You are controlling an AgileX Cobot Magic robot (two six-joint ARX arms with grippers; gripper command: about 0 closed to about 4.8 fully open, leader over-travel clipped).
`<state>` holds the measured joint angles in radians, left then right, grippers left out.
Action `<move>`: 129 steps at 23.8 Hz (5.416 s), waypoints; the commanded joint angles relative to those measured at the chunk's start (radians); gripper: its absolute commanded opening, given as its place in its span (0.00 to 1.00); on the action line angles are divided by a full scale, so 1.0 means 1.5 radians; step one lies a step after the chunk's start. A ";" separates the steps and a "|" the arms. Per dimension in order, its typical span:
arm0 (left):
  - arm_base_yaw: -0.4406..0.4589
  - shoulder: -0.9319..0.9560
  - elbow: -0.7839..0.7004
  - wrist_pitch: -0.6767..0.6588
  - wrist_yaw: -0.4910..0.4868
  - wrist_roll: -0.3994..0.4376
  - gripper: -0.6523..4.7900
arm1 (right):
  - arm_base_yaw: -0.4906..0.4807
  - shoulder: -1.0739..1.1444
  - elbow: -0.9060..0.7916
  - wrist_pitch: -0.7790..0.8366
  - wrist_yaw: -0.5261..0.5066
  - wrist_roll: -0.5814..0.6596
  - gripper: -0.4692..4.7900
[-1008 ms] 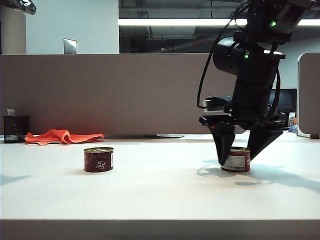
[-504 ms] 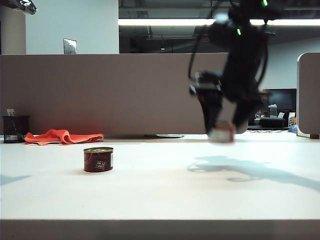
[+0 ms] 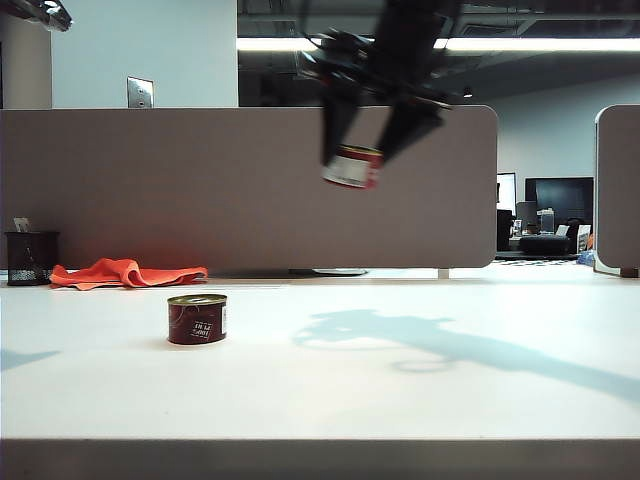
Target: Stack a can of tomatoes on the right onto the can of tomatoes on the left.
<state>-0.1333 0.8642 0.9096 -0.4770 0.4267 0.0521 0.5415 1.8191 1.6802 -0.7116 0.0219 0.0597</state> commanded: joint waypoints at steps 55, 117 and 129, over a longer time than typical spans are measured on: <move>0.001 -0.001 0.003 -0.016 -0.001 0.003 0.11 | 0.156 0.241 0.142 0.073 -0.017 -0.058 0.73; -0.012 -0.436 -0.549 0.314 -0.194 -0.060 0.11 | -0.058 -1.210 -1.026 0.340 0.229 -0.038 0.09; -0.012 -0.446 -0.602 0.359 -0.180 -0.057 0.11 | -0.058 -1.213 -1.113 0.372 0.219 -0.037 0.09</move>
<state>-0.1516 0.1959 0.0029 0.0456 0.1547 -0.0380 0.4534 0.0013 0.0193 -0.1989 0.3557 0.0059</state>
